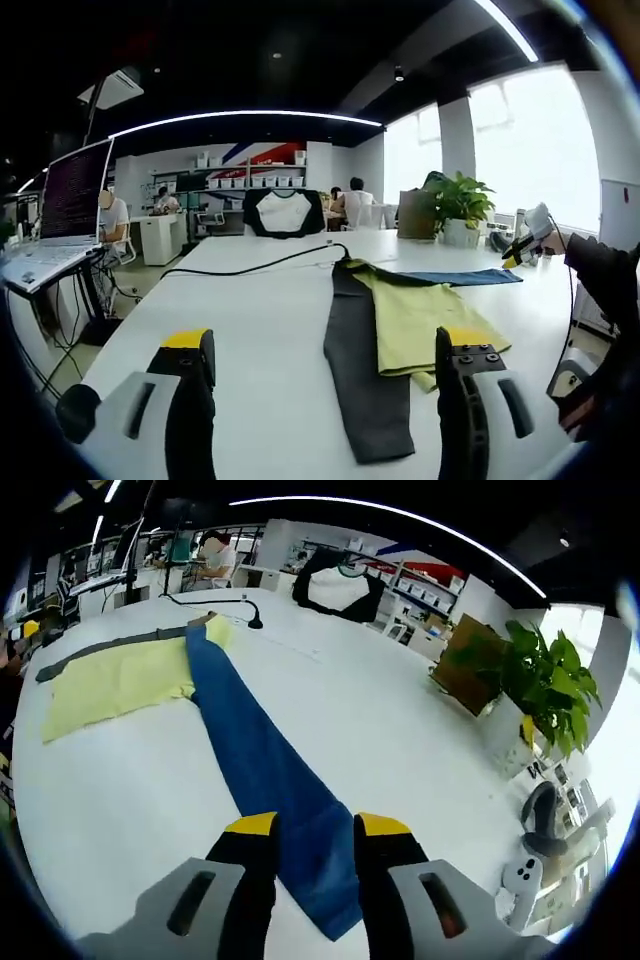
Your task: Fold the garment on the visible template until the final outline fits inside the template.
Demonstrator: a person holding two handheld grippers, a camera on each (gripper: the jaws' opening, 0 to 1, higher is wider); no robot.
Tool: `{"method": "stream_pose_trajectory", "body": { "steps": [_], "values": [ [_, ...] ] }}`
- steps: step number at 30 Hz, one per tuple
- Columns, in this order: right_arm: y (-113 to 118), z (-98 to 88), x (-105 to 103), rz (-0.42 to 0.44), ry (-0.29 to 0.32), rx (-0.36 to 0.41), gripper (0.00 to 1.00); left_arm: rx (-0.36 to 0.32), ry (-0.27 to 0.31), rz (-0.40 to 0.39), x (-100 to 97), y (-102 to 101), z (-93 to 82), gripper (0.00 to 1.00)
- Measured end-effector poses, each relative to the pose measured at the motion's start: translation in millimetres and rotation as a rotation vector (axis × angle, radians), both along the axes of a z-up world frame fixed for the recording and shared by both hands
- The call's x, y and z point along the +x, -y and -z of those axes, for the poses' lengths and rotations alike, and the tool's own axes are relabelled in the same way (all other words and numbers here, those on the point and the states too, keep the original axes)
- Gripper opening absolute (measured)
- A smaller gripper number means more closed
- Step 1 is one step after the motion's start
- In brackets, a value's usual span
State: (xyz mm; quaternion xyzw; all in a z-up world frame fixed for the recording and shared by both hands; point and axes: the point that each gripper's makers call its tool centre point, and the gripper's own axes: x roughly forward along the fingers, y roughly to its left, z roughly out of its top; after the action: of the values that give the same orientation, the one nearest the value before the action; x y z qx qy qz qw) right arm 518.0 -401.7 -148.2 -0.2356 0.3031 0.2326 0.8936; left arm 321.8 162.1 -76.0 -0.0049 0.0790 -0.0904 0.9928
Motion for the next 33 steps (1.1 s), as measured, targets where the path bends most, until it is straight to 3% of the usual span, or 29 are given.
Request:
{"method": "stream_pose_trajectory", "body": {
  "steps": [4,9,18,20,22,23,25,27,30,33],
  "values": [
    [11.1,16.0,-9.0,-0.006,-0.076,0.025,0.27,0.003,0.000,0.003,-0.6,1.2,0.5,0.96],
    [31.0,28.9,-13.5,0.052,-0.104,0.077,0.25,0.002,0.001,-0.011,-0.7,-2.8,0.9,0.96],
    [32.2,38.1,-21.5,0.082,-0.137,0.141,0.24,0.009,-0.008,-0.006,-0.5,0.0,2.3,0.96],
    [28.4,40.4,-19.5,0.085,-0.133,0.173,0.20,0.009,-0.007,-0.008,-0.4,-0.4,1.8,0.96],
    [23.2,41.2,-21.5,0.113,-0.136,0.278,0.16,0.011,-0.007,-0.009,-0.5,-0.7,1.6,0.96],
    [27.4,40.0,-18.4,0.104,-0.088,0.258,0.14,0.012,-0.008,-0.010,-0.8,-1.1,1.5,0.96],
    [26.3,43.1,-17.7,0.094,-0.069,0.246,0.08,0.013,-0.005,-0.011,-1.1,-1.6,0.8,0.96],
    [22.6,42.7,-14.7,0.047,-0.011,0.186,0.00,0.012,-0.005,-0.015,-1.3,-3.1,1.3,0.96],
    [21.2,43.5,-15.9,0.064,-0.014,0.173,0.00,0.009,-0.012,-0.019,-0.9,-4.9,3.7,0.96],
    [22.3,42.9,-16.0,0.057,0.023,0.163,0.00,0.007,-0.011,-0.017,0.0,-4.7,4.3,0.96]
  ]
}}
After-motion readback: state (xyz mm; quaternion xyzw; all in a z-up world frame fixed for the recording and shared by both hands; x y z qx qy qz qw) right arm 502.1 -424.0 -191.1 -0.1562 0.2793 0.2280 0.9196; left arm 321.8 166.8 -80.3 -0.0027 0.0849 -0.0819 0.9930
